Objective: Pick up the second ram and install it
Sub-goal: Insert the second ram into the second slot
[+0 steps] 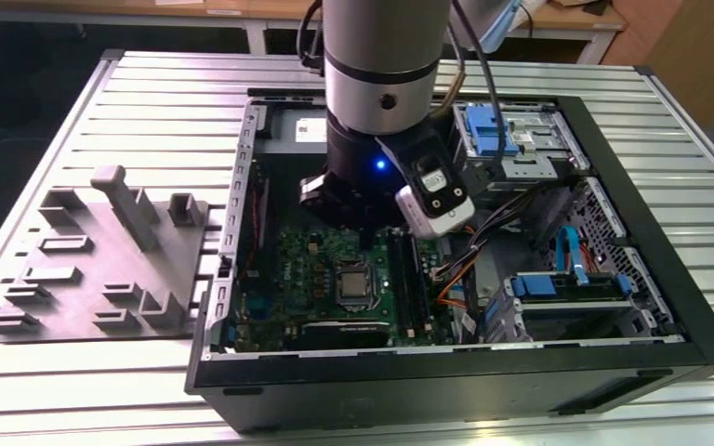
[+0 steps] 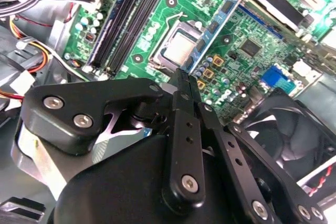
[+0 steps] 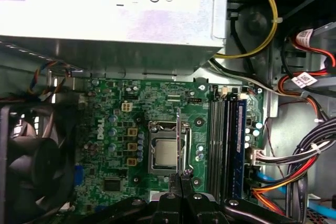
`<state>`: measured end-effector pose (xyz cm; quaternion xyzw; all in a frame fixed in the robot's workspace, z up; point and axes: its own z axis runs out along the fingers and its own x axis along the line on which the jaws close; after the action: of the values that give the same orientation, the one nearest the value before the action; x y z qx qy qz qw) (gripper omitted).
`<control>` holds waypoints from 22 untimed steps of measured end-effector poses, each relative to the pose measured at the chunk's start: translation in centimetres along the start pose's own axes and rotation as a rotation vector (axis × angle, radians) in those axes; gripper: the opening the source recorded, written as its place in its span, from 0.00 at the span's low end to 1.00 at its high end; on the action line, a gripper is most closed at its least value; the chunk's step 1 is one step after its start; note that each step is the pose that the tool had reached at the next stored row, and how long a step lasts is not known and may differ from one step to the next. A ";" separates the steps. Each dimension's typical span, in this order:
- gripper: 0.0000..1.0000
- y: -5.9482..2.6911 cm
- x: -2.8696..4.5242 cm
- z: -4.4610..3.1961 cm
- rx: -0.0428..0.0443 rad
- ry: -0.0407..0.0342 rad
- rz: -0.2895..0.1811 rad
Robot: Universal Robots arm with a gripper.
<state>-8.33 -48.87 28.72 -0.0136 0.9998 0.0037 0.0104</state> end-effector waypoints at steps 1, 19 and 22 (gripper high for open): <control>0.11 0.00 -0.13 0.02 -0.0012 0.0000 0.000; 0.11 -0.07 -2.49 0.66 -0.0070 -0.0003 0.000; 0.11 -0.07 -2.90 0.83 -0.0068 -0.0001 0.000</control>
<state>-5.41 -48.86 27.95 -0.0136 0.9998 0.0070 0.0104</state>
